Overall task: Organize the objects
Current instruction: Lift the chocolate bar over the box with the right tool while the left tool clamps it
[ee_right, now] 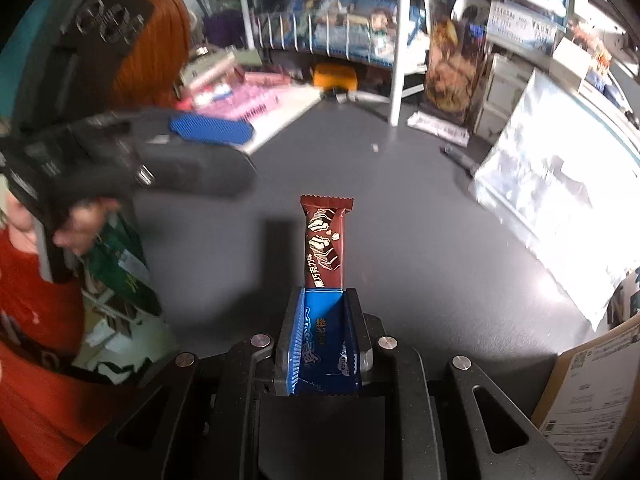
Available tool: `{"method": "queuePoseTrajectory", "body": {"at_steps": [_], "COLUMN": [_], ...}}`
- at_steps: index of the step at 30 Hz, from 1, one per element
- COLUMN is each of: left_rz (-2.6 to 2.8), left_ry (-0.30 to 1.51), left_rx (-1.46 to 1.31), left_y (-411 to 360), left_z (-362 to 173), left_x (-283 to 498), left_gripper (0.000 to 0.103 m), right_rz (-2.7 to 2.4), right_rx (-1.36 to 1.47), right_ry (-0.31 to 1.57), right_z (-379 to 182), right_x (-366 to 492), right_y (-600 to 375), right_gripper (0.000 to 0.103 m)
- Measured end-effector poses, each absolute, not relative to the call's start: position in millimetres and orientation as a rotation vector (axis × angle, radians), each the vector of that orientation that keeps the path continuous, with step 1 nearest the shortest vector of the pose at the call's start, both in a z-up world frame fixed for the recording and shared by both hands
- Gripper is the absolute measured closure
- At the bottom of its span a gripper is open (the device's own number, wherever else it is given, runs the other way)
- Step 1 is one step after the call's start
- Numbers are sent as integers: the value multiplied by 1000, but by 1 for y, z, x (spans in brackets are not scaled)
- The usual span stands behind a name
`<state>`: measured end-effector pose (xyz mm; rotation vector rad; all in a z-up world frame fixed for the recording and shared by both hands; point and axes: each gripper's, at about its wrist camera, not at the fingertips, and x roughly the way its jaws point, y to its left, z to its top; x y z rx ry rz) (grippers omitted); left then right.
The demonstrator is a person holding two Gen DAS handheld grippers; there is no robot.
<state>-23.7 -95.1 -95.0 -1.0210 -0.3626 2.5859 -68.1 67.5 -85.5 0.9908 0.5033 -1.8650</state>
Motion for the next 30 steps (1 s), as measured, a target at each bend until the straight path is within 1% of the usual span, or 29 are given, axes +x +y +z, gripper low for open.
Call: {"method": "queuePoseTrajectory", "body": {"at_steps": [4,6,13,15,17,19,25,30], "left_rz": [2553,2538,2489,2472,2460,2449,2396,2314], "left_ry": [-349,-342,-305,-297,-277,-246,-150,-91], "left_rx": [-975,-955,-862,-843,-827,-815,-784,-786], "left_y": [-88,-85,-68,-61,-51,-38,10,60], "left_z": [-78,-69,-29,-20,-10,0,26,41], "left_x": [-24,-25,-26,-29,-34,-41,-65,-95], "left_gripper": [19,24,45,50,60,64,68,68], "right_rz": [-1873,-1883,-1932,-1950,-1976,-2005,-2107,-2198], "right_rx": [926,893,800,777,756,742,725,737], "right_ry": [465,457,417,409,395,381,331,279], "right_z": [-57,-44,-2,9,19,28,47,57], "right_x": [-59,-56,-49,-49,-51,-53,-64,-72], "right_y": [68,69,87,95,107,119,168,211], "right_gripper": [89,89,89,89,89,89,89,89]}}
